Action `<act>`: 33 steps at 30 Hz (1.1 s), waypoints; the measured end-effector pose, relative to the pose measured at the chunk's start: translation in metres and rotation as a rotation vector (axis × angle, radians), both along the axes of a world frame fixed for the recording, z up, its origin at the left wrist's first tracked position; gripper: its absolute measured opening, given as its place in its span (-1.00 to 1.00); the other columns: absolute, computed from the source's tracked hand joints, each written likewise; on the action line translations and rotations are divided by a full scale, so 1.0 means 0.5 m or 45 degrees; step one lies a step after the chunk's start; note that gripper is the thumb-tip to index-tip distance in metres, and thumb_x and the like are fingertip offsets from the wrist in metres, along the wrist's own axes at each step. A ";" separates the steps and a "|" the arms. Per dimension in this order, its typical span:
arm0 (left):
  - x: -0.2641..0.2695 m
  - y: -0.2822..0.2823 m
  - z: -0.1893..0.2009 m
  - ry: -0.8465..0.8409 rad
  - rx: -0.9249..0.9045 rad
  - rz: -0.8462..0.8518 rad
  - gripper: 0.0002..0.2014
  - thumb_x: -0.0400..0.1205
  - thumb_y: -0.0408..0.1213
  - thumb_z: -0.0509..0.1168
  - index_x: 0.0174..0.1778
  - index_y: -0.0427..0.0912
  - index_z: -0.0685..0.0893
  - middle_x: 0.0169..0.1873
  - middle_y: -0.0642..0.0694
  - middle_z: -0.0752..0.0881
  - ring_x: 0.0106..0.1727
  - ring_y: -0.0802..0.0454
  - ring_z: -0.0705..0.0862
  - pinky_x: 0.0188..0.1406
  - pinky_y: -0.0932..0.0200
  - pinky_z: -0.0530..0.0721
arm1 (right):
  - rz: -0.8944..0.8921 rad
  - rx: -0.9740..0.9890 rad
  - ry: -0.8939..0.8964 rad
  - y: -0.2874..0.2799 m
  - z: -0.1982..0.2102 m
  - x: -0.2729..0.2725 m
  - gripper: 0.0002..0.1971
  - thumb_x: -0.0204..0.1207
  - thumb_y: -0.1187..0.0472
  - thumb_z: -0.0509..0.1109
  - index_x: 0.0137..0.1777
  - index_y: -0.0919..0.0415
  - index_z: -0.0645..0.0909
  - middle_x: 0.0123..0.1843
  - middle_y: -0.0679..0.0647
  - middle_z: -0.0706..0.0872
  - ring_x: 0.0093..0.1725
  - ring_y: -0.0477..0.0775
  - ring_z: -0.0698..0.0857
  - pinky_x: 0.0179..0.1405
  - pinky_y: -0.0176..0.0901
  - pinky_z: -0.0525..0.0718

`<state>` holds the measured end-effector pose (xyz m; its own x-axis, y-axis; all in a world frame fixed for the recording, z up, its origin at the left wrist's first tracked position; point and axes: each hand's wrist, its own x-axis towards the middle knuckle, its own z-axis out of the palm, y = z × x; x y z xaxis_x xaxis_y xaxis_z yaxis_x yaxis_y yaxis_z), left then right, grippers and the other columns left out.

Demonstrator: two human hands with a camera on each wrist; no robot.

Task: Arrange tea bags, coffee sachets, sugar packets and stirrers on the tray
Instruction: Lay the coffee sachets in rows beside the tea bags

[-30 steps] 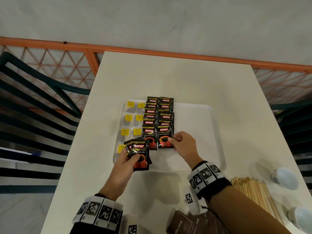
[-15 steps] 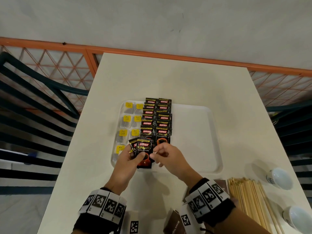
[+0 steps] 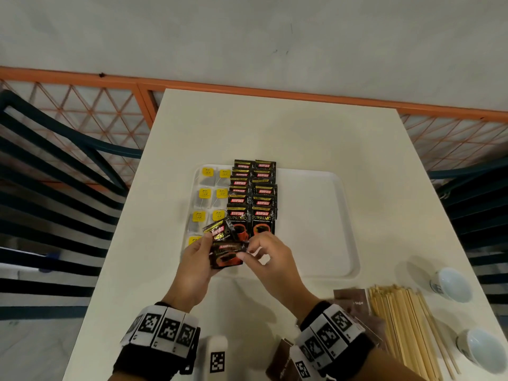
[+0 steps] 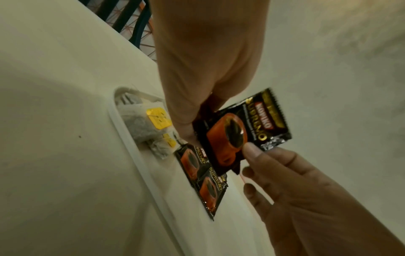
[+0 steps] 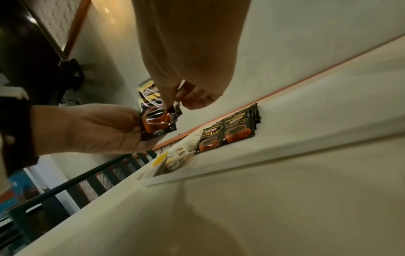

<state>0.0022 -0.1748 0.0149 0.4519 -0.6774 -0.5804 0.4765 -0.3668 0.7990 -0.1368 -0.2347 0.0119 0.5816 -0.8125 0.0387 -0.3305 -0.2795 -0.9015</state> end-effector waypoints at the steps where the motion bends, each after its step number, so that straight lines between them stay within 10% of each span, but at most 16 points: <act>1: 0.004 0.004 -0.003 -0.019 0.010 0.021 -0.63 0.75 -0.15 0.00 0.08 -0.28 0.66 -0.14 -0.25 0.79 -0.23 -0.05 0.77 -0.37 0.15 0.69 | 0.053 0.049 0.006 0.002 0.002 -0.004 -0.84 0.45 0.23 0.48 -0.22 0.04 0.53 -0.22 -0.28 0.59 -0.18 -0.28 0.60 -0.19 -0.51 0.53; 6: 0.018 0.011 -0.009 -0.149 0.023 0.078 -0.69 0.74 -0.15 0.04 -0.07 -0.16 0.68 -0.23 -0.11 0.81 -0.16 -0.03 0.77 -0.05 -0.05 0.70 | 0.136 0.304 0.066 -0.016 0.001 -0.039 -0.78 0.49 0.24 0.44 -0.24 -0.11 0.52 -0.23 -0.20 0.65 -0.23 -0.33 0.64 -0.16 -0.47 0.58; 10: 0.007 0.003 -0.013 -0.215 0.026 -0.105 -0.80 0.71 -0.31 0.13 -0.04 -0.12 0.68 -0.07 -0.14 0.78 -0.05 -0.02 0.76 0.03 0.02 0.69 | -0.258 0.591 -0.026 -0.051 -0.034 -0.066 -0.80 0.44 0.38 0.45 -0.23 0.03 0.64 -0.24 0.00 0.73 -0.17 -0.01 0.71 -0.01 0.00 0.76; 14: -0.001 -0.013 -0.027 -0.573 0.120 -0.245 -0.90 0.59 -0.41 0.31 -0.13 -0.11 0.67 -0.20 -0.01 0.75 -0.07 -0.01 0.71 -0.08 0.24 0.62 | -0.410 0.715 0.066 -0.069 -0.052 -0.068 -0.91 0.42 0.36 0.48 -0.21 0.18 0.65 -0.25 0.08 0.76 -0.29 -0.03 0.71 -0.29 -0.31 0.68; 22: -0.010 -0.031 -0.033 -0.997 0.185 -0.400 -0.85 0.51 -0.41 0.42 -0.03 -0.22 0.65 -0.37 0.15 0.58 -0.30 0.35 0.53 -0.37 0.70 0.40 | -0.421 0.480 0.379 -0.083 -0.061 -0.059 -0.89 0.42 0.25 0.50 -0.13 0.15 0.61 -0.30 -0.04 0.69 -0.32 -0.13 0.63 -0.24 -0.37 0.59; 33: -0.012 -0.035 -0.054 -1.203 0.296 -0.394 -0.74 0.56 -0.32 0.37 0.16 -0.27 0.63 -0.19 -0.06 0.59 -0.16 0.06 0.54 -0.23 0.32 0.37 | -0.400 0.398 0.454 -0.075 -0.058 -0.061 -0.80 0.41 0.26 0.51 -0.10 0.20 0.53 -0.40 -0.03 0.56 -0.42 -0.12 0.53 -0.41 -0.39 0.46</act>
